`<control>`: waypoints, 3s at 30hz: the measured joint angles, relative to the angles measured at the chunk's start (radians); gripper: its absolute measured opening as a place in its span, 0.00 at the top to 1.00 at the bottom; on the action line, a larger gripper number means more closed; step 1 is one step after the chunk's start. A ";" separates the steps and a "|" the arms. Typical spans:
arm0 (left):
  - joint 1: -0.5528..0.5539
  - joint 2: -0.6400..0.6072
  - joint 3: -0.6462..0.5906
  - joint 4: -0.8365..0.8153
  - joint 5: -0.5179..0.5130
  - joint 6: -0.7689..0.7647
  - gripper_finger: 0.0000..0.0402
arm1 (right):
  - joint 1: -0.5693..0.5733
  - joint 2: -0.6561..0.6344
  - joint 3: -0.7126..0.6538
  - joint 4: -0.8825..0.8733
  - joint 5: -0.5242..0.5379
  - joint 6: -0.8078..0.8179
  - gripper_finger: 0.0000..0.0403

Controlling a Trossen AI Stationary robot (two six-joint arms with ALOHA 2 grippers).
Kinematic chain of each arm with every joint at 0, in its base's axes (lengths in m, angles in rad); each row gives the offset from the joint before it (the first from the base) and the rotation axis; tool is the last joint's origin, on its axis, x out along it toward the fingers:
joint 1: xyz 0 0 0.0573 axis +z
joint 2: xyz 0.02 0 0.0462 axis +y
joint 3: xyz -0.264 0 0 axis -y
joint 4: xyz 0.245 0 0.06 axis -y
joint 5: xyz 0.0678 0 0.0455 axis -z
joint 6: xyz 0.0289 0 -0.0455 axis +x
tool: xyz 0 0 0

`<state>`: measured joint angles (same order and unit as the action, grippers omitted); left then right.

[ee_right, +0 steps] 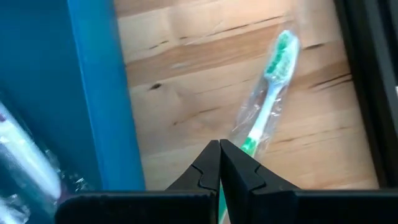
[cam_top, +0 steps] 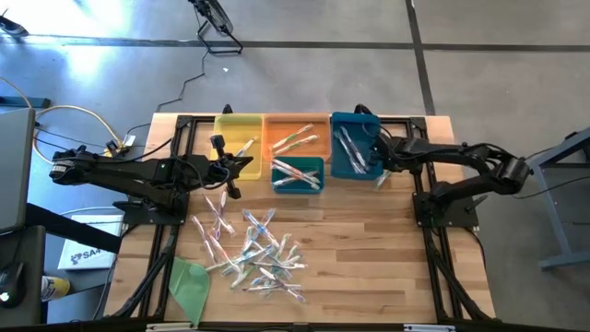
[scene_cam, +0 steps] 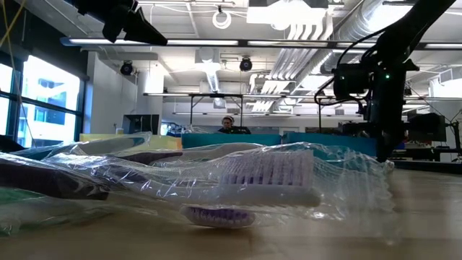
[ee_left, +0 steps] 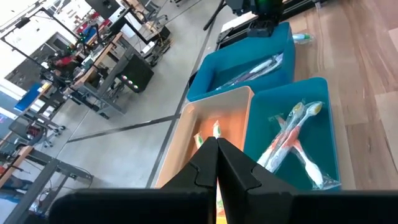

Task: Pick & Place Toothbrushes
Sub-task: Put the green toothbrush into the orange bin

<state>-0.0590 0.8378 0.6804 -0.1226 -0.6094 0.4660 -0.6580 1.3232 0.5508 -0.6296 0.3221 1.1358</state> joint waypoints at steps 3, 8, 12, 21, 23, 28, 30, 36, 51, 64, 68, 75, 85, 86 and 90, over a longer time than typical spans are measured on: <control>0.000 0.000 0.000 0.000 0.000 0.000 1.00 | -0.002 -0.040 -0.006 -0.005 0.022 0.018 1.00; 0.000 0.000 0.000 0.000 0.000 0.000 1.00 | -0.026 -0.133 -0.004 -0.004 0.038 0.020 1.00; 0.000 0.000 0.000 0.000 0.000 0.000 1.00 | -0.064 -0.185 -0.002 -0.034 0.073 0.020 1.00; 0.000 0.000 0.000 0.000 0.000 0.000 1.00 | -0.180 -0.178 -0.002 -0.037 0.079 -0.018 1.00; 0.000 0.000 0.000 0.000 0.000 0.000 1.00 | -0.193 -0.170 -0.002 -0.020 0.073 -0.039 1.00; 0.000 0.000 0.000 0.000 0.000 0.000 1.00 | -0.224 -0.147 -0.002 -0.019 0.042 -0.074 1.00; 0.000 0.000 0.000 0.000 0.000 0.000 1.00 | -0.228 -0.134 -0.002 -0.016 0.038 -0.078 1.00; 0.000 0.000 0.000 0.000 0.000 0.000 1.00 | -0.228 -0.096 -0.001 0.007 0.013 -0.093 1.00; 0.000 0.000 0.000 0.001 0.000 -0.001 1.00 | -0.227 -0.015 -0.001 0.029 -0.033 -0.117 1.00; 0.000 0.000 0.000 0.000 0.000 0.000 1.00 | -0.148 -0.008 -0.032 0.029 -0.078 -0.107 0.99; 0.000 0.000 0.000 0.000 0.000 0.000 1.00 | -0.101 -0.010 -0.033 0.024 -0.107 -0.090 0.99; 0.000 0.000 0.000 0.000 0.000 0.000 1.00 | -0.013 -0.009 -0.033 -0.036 -0.141 -0.051 0.99; 0.000 0.000 0.000 -0.002 0.000 0.000 1.00 | 0.145 -0.051 -0.037 -0.111 -0.182 0.070 0.99; 0.000 0.000 0.000 -0.002 0.000 0.000 1.00 | 0.163 -0.059 -0.037 -0.117 -0.189 0.078 0.99; 0.000 0.000 0.000 -0.003 0.000 0.000 1.00 | 0.241 -0.075 -0.039 -0.130 -0.225 0.125 0.99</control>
<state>-0.0593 0.8379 0.6804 -0.1253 -0.6094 0.4660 -0.4169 1.2479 0.5121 -0.7593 0.0967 1.2612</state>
